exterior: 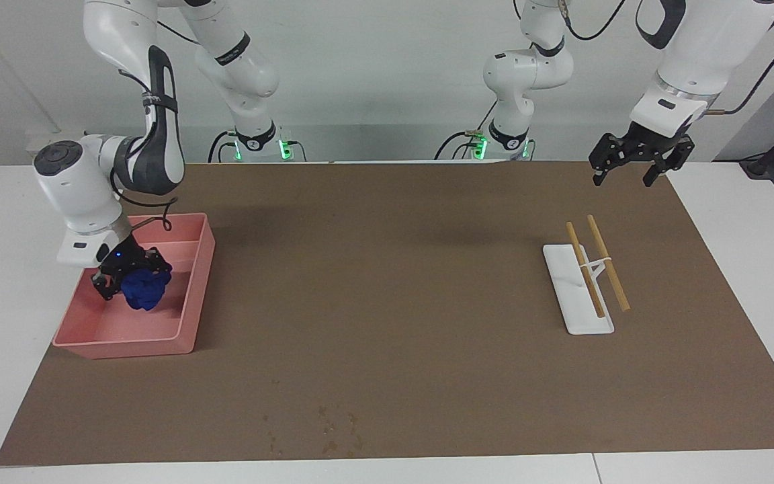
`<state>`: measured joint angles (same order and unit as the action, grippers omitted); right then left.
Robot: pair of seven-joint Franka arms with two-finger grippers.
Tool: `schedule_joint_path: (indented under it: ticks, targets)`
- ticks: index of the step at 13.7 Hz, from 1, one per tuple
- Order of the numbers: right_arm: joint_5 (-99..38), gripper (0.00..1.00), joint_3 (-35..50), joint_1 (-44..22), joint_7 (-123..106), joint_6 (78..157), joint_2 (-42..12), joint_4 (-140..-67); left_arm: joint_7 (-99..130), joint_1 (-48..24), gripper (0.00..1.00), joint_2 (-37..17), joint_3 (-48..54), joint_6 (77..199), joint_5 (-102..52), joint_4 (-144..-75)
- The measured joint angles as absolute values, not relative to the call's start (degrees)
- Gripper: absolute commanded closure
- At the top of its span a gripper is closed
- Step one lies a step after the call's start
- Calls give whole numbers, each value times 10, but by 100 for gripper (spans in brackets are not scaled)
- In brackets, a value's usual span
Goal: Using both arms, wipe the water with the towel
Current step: 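Open the right gripper and release the cloth in the pink bin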
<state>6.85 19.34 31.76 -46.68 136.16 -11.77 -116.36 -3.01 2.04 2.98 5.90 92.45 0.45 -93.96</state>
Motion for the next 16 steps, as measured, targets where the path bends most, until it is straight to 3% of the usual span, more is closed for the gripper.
schedule_joint_path:
  ticks: [2,4,11,16]
  targets:
    - [68,34,194,318,-467,1362,-118,-1164,-30,20,0,30,59,924,4,-940]
    - [68,7,194,318,-467,1362,-118,-1164,-30,20,0,30,59,924,4,-940]
    - [68,1,196,317,-467,1353,-116,-1161,-30,20,0,30,59,924,4,-940]
    - [57,0,216,316,-465,1262,-79,-1128,-30,20,0,30,59,924,4,-940]
